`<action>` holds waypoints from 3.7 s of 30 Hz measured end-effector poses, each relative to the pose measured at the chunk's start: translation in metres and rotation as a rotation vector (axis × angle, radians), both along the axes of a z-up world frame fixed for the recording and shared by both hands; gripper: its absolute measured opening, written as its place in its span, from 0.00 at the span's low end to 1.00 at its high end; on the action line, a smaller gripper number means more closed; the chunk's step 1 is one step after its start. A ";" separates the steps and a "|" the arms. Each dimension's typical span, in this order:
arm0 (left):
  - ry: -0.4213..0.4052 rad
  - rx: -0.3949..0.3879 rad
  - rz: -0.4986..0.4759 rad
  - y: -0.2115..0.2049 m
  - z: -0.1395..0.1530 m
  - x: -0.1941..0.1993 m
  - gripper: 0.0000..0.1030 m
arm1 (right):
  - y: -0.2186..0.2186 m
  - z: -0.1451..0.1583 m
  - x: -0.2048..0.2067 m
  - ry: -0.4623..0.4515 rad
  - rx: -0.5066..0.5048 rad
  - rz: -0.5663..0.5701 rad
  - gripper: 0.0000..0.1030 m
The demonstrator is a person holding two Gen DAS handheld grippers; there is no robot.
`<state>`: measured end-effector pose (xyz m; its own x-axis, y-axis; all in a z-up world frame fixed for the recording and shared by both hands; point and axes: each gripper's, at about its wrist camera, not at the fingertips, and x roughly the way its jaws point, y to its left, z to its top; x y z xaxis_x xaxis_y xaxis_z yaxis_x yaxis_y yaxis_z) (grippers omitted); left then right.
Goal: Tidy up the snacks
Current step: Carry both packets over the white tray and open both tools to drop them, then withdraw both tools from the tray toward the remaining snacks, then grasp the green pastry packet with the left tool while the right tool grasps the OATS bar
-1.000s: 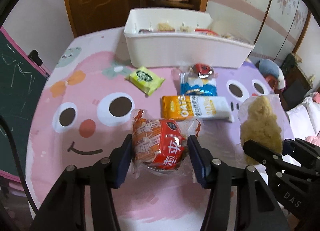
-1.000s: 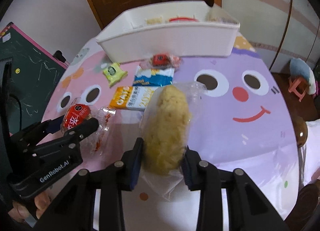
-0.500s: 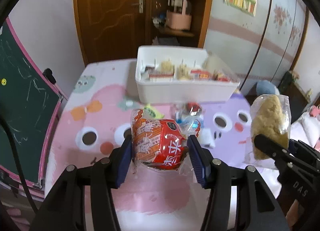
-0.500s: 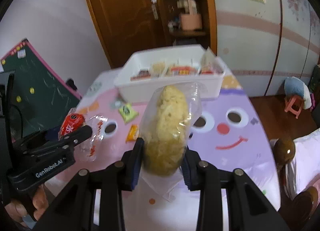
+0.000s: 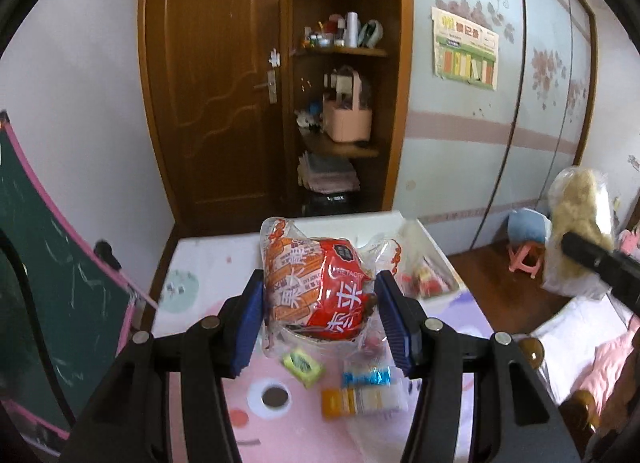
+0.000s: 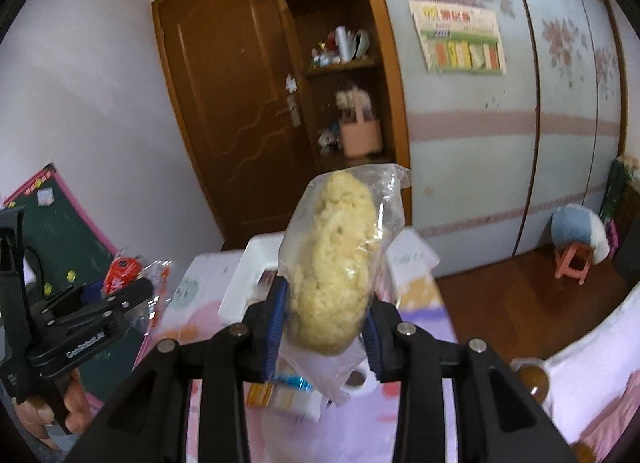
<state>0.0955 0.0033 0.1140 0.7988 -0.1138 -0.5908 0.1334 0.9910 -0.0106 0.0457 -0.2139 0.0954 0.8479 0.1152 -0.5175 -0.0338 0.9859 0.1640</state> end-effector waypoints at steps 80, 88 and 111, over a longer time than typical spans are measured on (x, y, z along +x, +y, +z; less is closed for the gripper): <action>0.195 0.078 -0.071 0.025 -0.087 0.010 0.85 | 0.030 -0.083 0.049 0.288 -0.057 0.182 0.62; 0.301 0.105 -0.054 0.026 -0.145 0.032 0.85 | 0.043 -0.150 0.059 0.417 -0.077 0.250 0.62; 0.534 0.101 0.001 0.051 -0.245 0.062 0.85 | 0.097 -0.268 0.105 0.638 -0.148 0.713 0.61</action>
<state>0.1580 0.0544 -0.1308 0.3847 -0.0347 -0.9224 0.1344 0.9908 0.0187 0.1505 -0.1174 -0.1730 0.1591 0.3906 -0.9067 -0.5793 0.7806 0.2347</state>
